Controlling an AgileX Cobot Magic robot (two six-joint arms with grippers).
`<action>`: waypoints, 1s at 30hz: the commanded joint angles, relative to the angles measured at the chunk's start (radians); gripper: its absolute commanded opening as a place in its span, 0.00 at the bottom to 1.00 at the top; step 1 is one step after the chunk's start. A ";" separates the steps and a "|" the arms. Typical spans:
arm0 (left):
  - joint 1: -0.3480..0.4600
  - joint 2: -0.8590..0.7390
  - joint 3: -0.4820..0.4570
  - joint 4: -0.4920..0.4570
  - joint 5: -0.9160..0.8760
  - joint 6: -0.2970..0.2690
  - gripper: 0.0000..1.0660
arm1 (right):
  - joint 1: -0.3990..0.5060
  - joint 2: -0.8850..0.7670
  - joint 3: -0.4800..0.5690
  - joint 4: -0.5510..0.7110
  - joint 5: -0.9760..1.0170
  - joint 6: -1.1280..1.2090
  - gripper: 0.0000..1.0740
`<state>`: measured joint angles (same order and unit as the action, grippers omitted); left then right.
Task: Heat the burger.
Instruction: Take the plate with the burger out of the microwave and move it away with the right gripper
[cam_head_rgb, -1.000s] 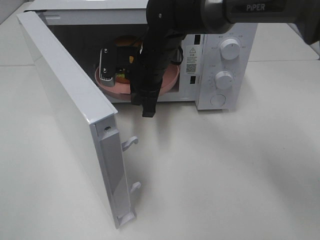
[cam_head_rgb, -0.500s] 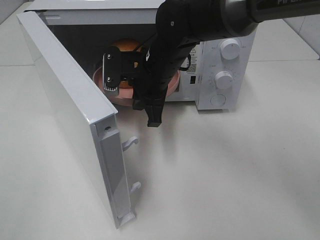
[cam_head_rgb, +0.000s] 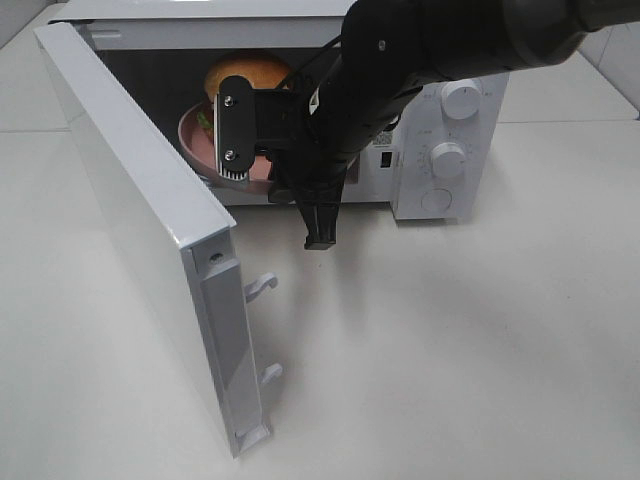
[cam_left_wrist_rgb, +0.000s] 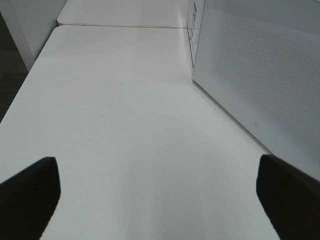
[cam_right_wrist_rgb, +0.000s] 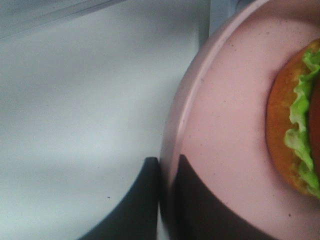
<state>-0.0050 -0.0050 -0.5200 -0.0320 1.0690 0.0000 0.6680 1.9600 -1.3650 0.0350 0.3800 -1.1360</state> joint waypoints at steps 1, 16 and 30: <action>0.002 -0.005 0.003 -0.003 0.003 0.000 0.95 | -0.015 -0.063 0.046 -0.035 -0.072 -0.011 0.00; 0.002 -0.005 0.003 -0.003 0.003 0.000 0.95 | -0.015 -0.153 0.191 -0.035 -0.109 -0.043 0.00; 0.002 -0.005 0.003 -0.003 0.003 0.000 0.95 | -0.015 -0.275 0.301 -0.060 -0.103 -0.047 0.00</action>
<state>-0.0050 -0.0050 -0.5200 -0.0320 1.0690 0.0000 0.6710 1.7110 -1.0580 -0.0080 0.3420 -1.2160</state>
